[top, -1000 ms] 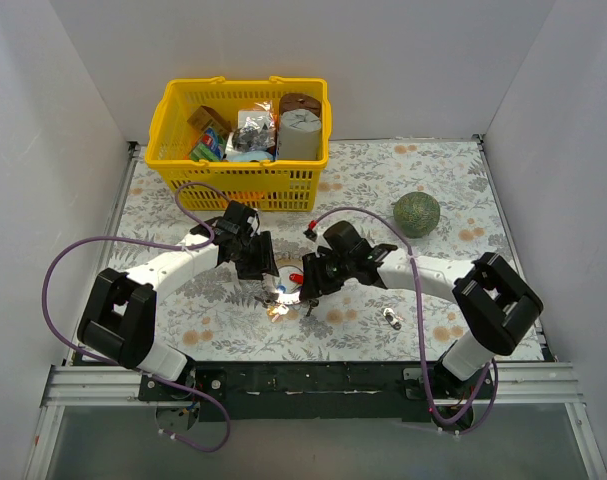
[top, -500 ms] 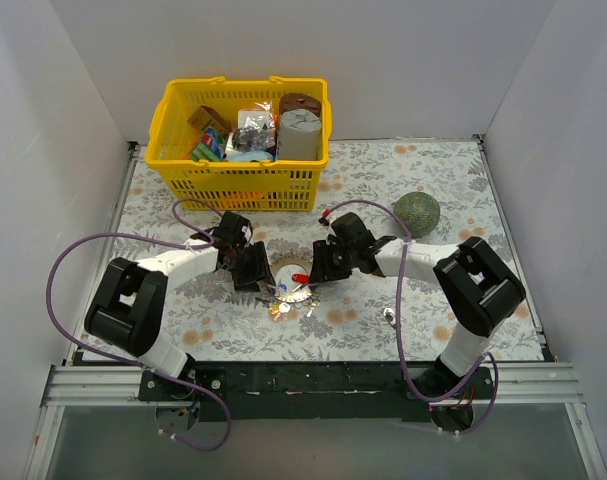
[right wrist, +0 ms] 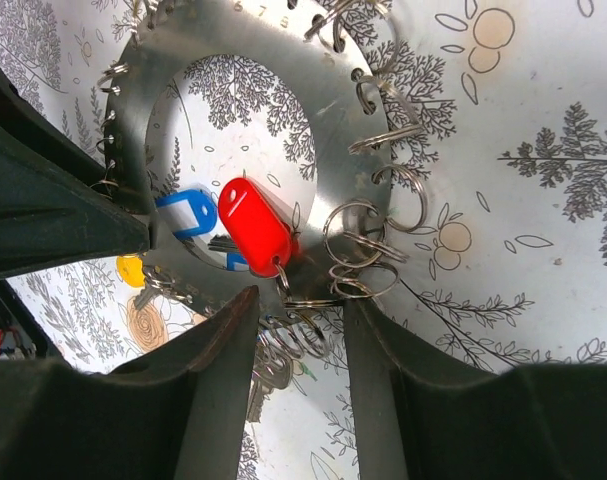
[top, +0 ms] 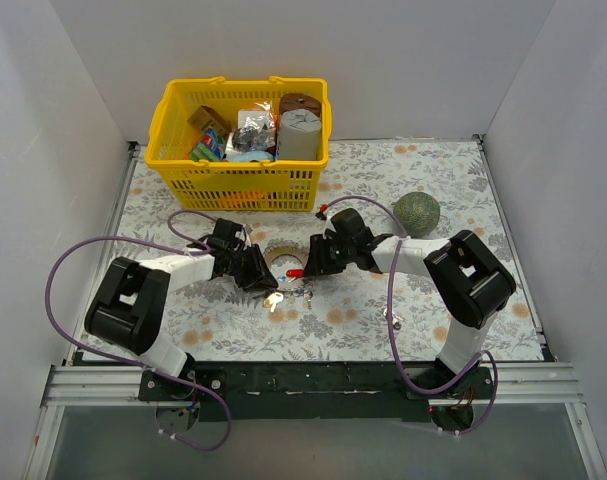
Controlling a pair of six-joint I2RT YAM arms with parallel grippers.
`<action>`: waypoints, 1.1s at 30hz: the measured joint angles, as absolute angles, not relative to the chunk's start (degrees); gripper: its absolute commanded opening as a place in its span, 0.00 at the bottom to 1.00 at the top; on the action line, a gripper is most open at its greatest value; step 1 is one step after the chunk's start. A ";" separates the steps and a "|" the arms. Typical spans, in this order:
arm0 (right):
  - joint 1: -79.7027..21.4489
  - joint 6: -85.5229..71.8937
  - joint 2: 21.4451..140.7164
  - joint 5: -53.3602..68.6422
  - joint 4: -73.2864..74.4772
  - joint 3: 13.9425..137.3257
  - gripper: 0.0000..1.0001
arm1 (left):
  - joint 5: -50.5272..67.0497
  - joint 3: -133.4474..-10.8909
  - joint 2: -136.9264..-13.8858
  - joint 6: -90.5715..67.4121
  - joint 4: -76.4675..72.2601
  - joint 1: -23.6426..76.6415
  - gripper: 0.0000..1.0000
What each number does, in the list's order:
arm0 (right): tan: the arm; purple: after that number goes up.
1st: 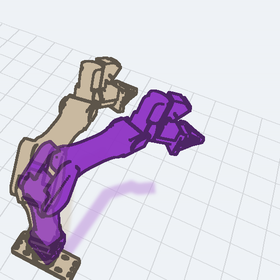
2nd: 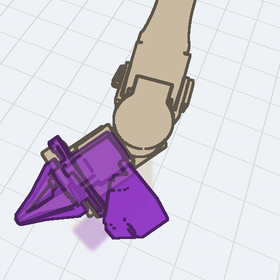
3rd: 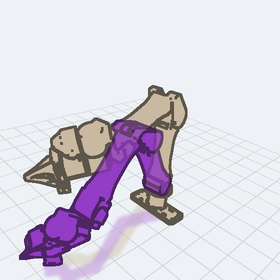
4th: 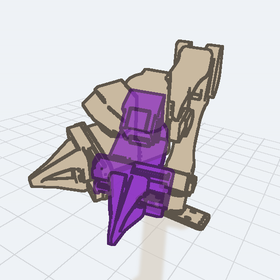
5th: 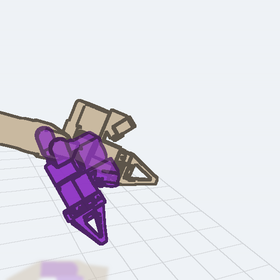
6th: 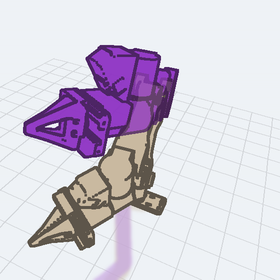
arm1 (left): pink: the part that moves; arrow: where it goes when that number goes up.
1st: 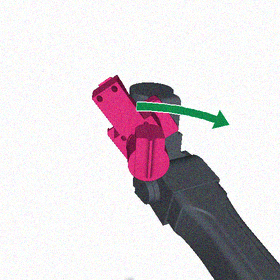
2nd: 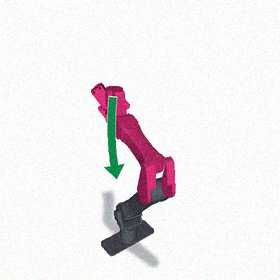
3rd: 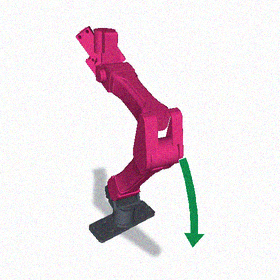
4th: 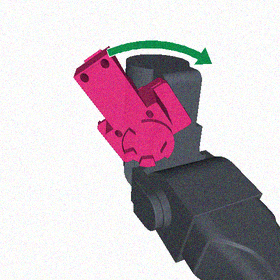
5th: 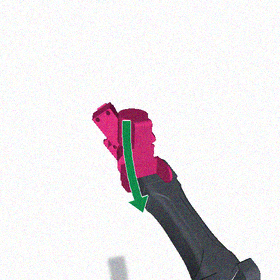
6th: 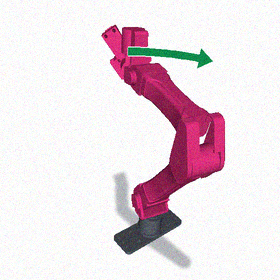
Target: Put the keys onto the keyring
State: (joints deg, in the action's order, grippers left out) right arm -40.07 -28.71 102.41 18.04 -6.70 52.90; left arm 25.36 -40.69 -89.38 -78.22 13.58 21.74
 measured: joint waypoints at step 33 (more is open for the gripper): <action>-34.15 -27.20 83.26 21.67 -3.90 48.38 0.49 | 8.01 -62.81 -77.69 -59.07 40.27 22.26 0.00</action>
